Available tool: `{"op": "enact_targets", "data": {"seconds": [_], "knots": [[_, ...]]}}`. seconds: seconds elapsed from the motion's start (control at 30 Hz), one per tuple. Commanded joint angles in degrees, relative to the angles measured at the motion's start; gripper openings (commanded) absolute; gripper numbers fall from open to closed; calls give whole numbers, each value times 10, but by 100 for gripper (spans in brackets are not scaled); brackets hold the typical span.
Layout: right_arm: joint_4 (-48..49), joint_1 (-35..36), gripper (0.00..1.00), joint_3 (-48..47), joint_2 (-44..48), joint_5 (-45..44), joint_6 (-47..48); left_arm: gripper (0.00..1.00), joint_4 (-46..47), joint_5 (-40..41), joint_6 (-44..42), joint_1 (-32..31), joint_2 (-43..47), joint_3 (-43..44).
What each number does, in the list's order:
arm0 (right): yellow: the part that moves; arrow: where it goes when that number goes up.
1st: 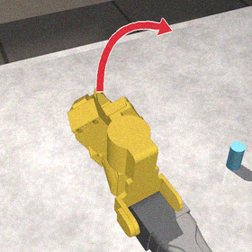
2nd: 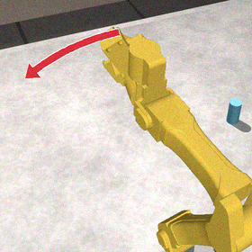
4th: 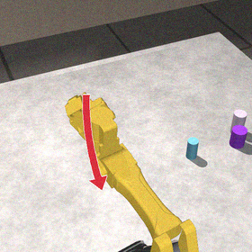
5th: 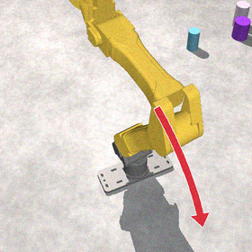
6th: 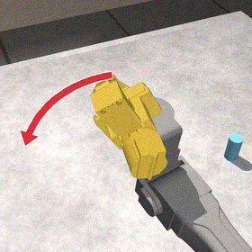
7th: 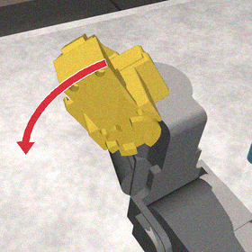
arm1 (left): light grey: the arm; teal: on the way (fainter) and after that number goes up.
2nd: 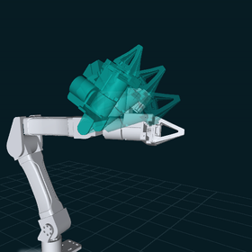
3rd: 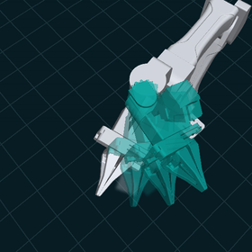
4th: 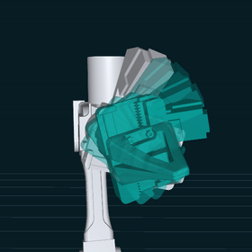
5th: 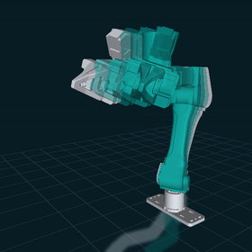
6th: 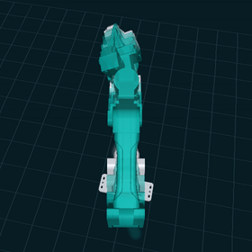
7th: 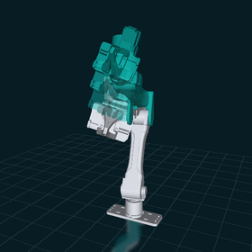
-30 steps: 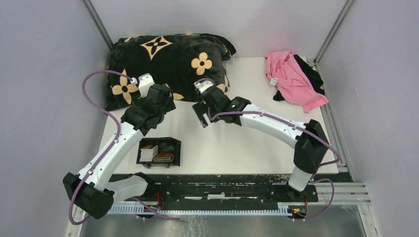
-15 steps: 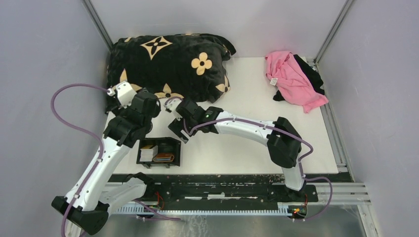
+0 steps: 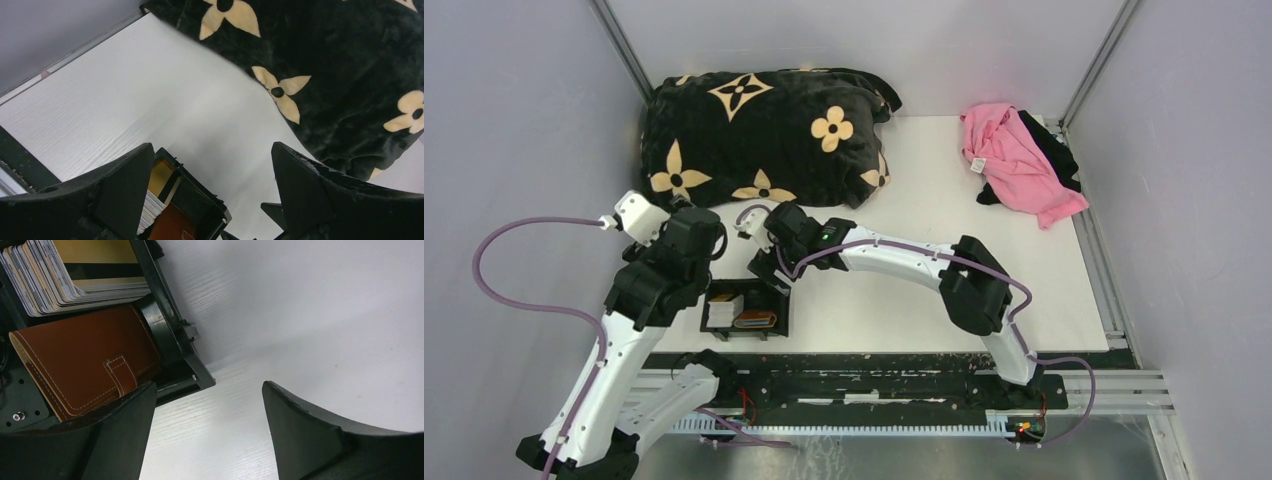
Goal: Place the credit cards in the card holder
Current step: Move the storage box to the center of the board.
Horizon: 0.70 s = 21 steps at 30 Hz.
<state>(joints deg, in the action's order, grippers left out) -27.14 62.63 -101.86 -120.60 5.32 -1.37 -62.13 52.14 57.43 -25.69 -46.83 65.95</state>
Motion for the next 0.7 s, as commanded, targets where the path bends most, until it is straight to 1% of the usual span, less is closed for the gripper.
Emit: {"op": "enact_targets", "data": {"seconds": [0.0,0.27,0.43,0.53,0.67], "knots": [[32,4,84,-30,-19,28,19,93,-24,33,68,4,13,5],[55,4,83,-65,-58,43,22,92,-49,37,110,4,27,8],[71,4,82,-87,-88,50,22,92,-54,58,103,3,40,15],[79,3,79,-95,-106,55,22,92,-56,63,99,3,39,20],[76,3,70,-103,-120,62,22,92,-56,68,94,3,36,23]]}}
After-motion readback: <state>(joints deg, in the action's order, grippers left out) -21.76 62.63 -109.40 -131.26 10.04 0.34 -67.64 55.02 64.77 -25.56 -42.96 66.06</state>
